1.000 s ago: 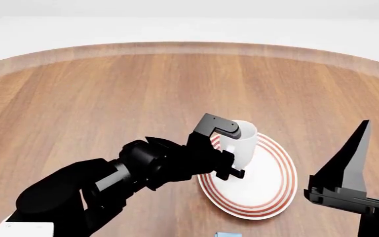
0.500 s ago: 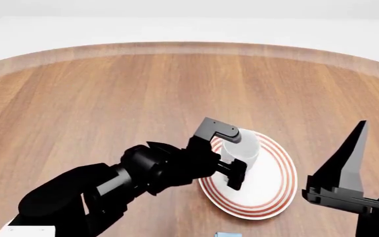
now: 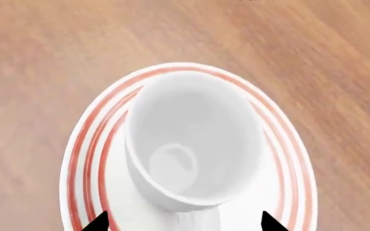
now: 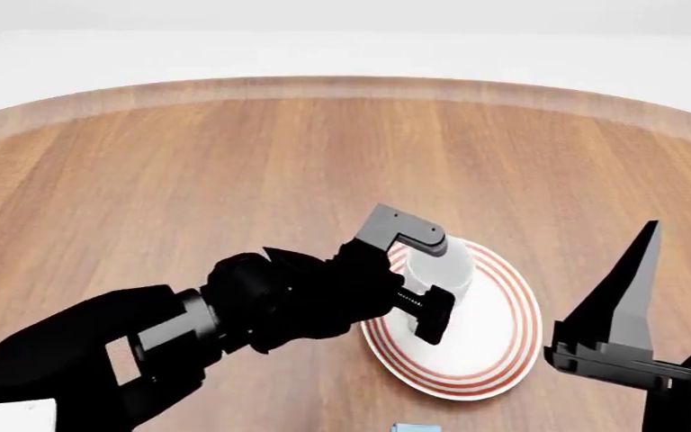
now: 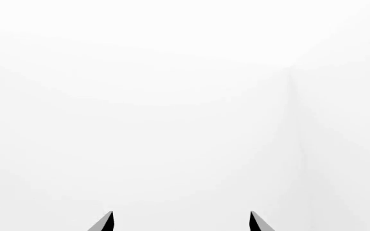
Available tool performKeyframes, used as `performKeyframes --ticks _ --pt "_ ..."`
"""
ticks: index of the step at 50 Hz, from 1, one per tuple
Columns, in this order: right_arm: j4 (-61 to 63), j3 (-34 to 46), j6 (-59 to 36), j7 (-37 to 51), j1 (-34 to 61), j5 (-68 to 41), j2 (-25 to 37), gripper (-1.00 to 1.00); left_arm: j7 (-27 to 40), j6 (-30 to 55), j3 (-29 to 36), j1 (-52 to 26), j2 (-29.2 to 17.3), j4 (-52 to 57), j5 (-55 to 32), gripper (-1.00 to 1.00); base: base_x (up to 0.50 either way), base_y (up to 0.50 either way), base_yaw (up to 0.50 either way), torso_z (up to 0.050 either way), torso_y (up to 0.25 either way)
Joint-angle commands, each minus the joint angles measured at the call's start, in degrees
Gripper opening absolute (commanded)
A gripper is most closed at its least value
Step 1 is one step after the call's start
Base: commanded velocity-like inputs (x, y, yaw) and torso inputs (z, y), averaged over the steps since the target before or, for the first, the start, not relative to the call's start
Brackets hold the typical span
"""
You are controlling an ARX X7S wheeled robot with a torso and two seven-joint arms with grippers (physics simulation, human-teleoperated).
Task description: Pick up the white mug and put it on the plate, and put the chocolate pudding to the right of the plate.
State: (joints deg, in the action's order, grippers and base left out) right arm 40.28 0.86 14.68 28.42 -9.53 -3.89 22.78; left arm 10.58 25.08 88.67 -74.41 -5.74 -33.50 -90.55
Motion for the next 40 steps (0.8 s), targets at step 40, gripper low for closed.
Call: performKeyframes --ticks 40 --pt "-0.4 1.34 0.11 0.42 0.02 0.97 0.26 1.0 31.47 -1.69 -10.35 -10.05 -29.1 61.6 2.33 1.0 0.0 0.0 0.0 0.0 0.0"
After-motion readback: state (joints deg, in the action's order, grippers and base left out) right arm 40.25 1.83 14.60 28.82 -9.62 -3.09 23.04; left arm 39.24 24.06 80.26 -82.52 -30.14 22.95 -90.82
